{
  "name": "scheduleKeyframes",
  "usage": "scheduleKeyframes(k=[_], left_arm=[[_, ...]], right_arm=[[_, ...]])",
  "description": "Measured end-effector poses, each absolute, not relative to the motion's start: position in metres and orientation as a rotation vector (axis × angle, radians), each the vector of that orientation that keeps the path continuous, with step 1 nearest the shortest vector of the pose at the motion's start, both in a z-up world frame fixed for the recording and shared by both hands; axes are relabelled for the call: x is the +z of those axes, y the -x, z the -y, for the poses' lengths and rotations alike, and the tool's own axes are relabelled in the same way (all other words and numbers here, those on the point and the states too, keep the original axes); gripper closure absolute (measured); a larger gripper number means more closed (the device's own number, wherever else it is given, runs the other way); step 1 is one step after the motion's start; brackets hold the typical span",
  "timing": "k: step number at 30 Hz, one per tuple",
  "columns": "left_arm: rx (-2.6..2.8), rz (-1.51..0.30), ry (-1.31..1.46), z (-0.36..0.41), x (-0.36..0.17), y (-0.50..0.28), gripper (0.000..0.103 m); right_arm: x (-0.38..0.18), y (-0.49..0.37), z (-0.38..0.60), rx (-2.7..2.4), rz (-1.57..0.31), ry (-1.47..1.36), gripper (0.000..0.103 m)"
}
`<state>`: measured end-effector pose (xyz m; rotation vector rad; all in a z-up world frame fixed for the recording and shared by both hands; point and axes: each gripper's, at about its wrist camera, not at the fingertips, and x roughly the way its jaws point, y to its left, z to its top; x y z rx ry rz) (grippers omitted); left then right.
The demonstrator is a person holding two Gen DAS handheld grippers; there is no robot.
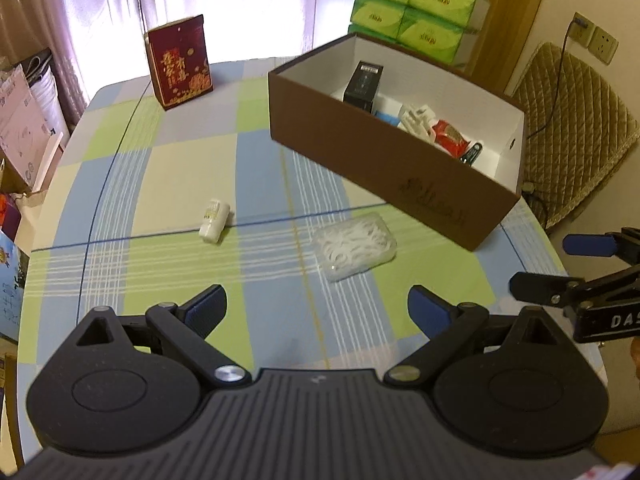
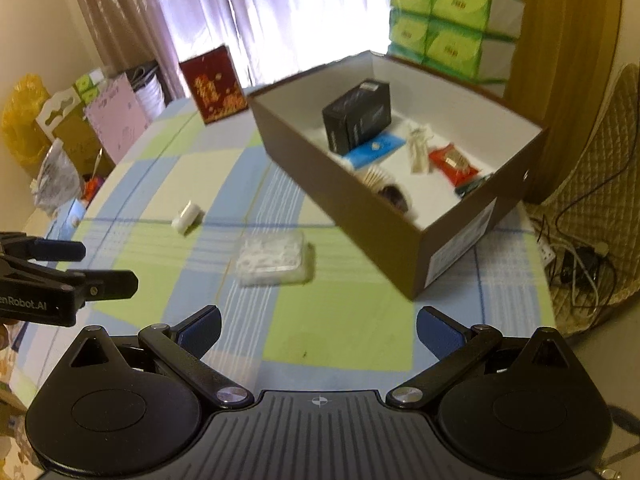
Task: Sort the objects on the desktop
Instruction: 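Withdraw both tools from the box toward the pill bottle and floss box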
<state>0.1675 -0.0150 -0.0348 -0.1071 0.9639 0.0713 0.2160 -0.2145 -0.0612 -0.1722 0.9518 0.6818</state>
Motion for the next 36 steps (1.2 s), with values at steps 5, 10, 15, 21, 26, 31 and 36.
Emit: scheduleKeyframes(k=[5,10,15,21,26,31,36], left_arm=[[0.078,-0.991,0.101,0.010,-0.044,-0.163,0.008],[0.087,-1.016,0.105,0.003,-0.052,-0.161,0.008],[0.099,-1.035,0.110,-0.004,-0.058,-0.158,0.008],[0.114,-1.060,0.118,-0.014,-0.067,-0.159,0.008],[0.122,-1.082,0.118,-0.022,-0.075,-0.161,0.008],[0.133,-1.104,0.120,-0.032,-0.083,-0.165,0.008],[0.141,-1.124,0.123,-0.044,-0.092,-0.170,0.008]], right_arm=[[-0.073,-0.210,0.204,0.686,-0.980,0.198,0.002],[-0.080,-0.205,0.195,0.691,-0.999,0.211,0.002],[-0.089,-0.202,0.185,0.693,-1.022,0.229,0.002],[-0.101,-0.200,0.173,0.696,-1.049,0.240,0.002],[-0.113,-0.202,0.163,0.692,-1.075,0.246,0.002],[-0.125,-0.204,0.153,0.695,-1.096,0.245,0.002],[-0.137,-0.209,0.141,0.693,-1.115,0.240,0.002]])
